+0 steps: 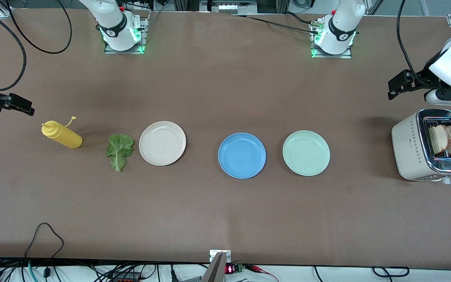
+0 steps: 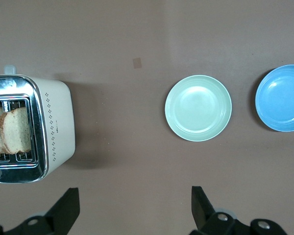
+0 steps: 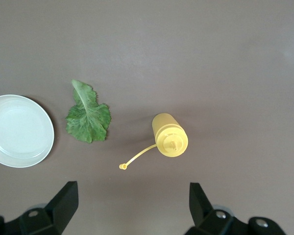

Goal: Make sandwich in blue plate with both arms
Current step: 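Move the right gripper toward the lettuce while the left gripper reaches the toaster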

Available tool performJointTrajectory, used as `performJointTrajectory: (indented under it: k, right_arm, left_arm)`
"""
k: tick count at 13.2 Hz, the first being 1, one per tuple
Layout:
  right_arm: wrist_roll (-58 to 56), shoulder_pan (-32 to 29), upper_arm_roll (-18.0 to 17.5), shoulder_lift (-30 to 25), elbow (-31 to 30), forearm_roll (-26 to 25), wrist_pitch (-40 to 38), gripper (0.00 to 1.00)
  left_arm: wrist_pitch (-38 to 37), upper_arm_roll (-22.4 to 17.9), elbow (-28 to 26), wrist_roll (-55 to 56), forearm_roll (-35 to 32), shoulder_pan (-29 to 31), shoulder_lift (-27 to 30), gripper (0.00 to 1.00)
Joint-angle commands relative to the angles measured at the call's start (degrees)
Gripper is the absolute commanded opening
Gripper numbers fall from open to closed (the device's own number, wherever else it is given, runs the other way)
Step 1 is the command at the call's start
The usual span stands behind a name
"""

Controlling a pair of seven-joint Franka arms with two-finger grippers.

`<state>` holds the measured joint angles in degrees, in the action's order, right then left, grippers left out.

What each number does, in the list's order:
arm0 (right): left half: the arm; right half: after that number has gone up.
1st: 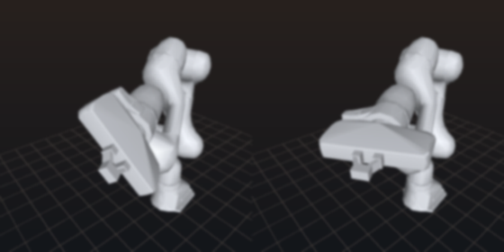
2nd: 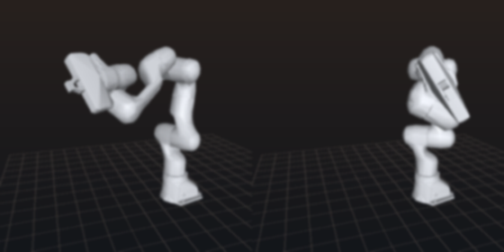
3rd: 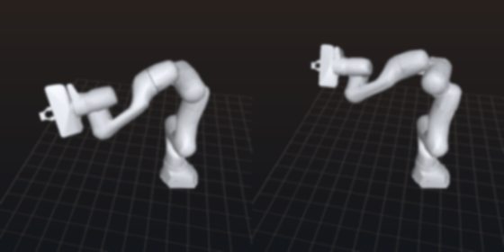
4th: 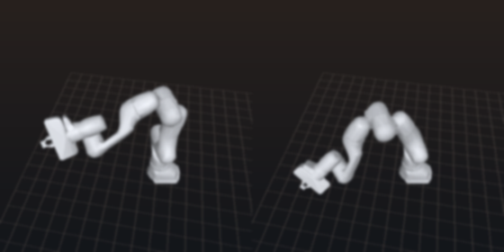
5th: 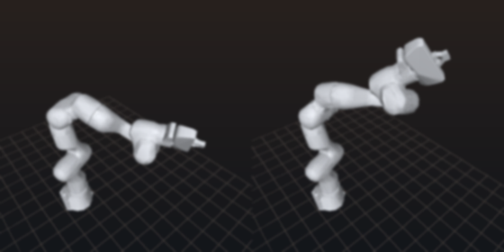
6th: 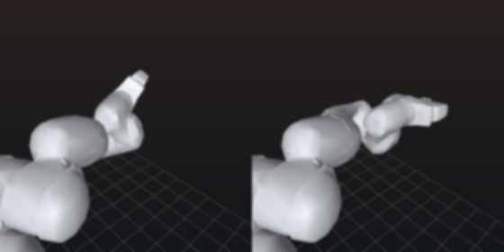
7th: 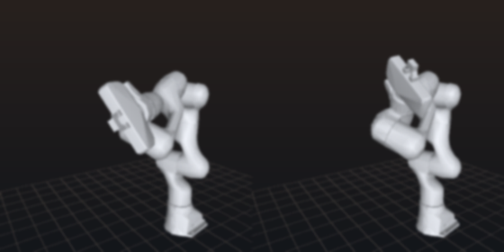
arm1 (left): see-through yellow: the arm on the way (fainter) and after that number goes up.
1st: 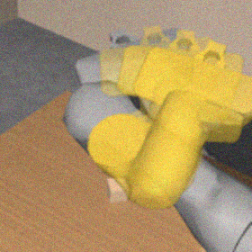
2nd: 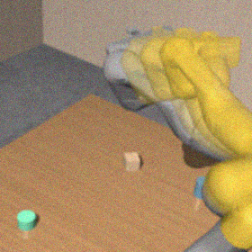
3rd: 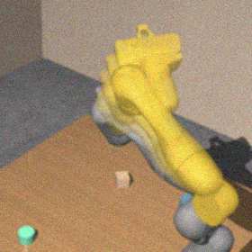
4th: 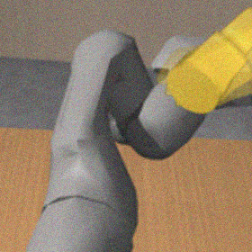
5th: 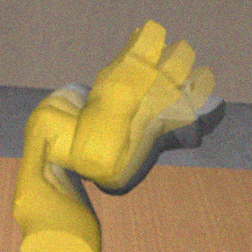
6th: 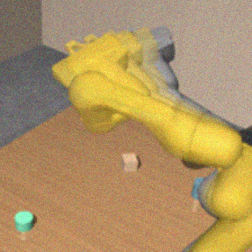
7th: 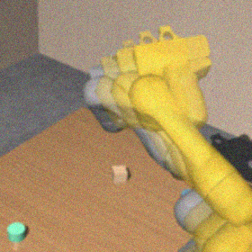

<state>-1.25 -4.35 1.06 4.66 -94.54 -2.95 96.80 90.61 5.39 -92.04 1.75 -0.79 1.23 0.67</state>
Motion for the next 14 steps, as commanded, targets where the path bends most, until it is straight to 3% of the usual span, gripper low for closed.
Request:
performJointTrajectory:
  k: [1, 6, 8, 10, 14]
  right_arm:
    - [-1.1, -0.3, -0.3, -1.1, -0.7, 0.7, -0.9, 1.0]
    - [-1.3, 0.6, -0.4, -1.2, -0.6, 0.7, -1.4, 1.0]
    - [-1.3, 0.6, -0.4, -1.1, -0.6, 0.7, -2.0, 1.0]
    - [-1.0, 0.6, -0.4, -0.9, -0.6, 0.7, -2.5, 1.0]
    - [-1.2, 1.4, -0.4, 2.4, -0.6, 0.9, -2.7, 1.0]
  left_arm:
    - [1.4, 0.0, -2.8, -1.4, 0.2, 0.4, 2.1, 1.0]
    - [1.4, -0.8, 0.9, -2.2, 1.1, 1.5, -3.3, 1.0]
    - [1.6, -0.9, 1.2, -2.1, 0.4, 4.3, -7.4, 1.0]
    - [1.5, -1.6, 6.1, -2.5, 1.1, 11.0, -13.1, 1.0]
    - [2.0, -1.6, 8.6, -13.9, 1.1, 18.4, -20.3, 1.0]
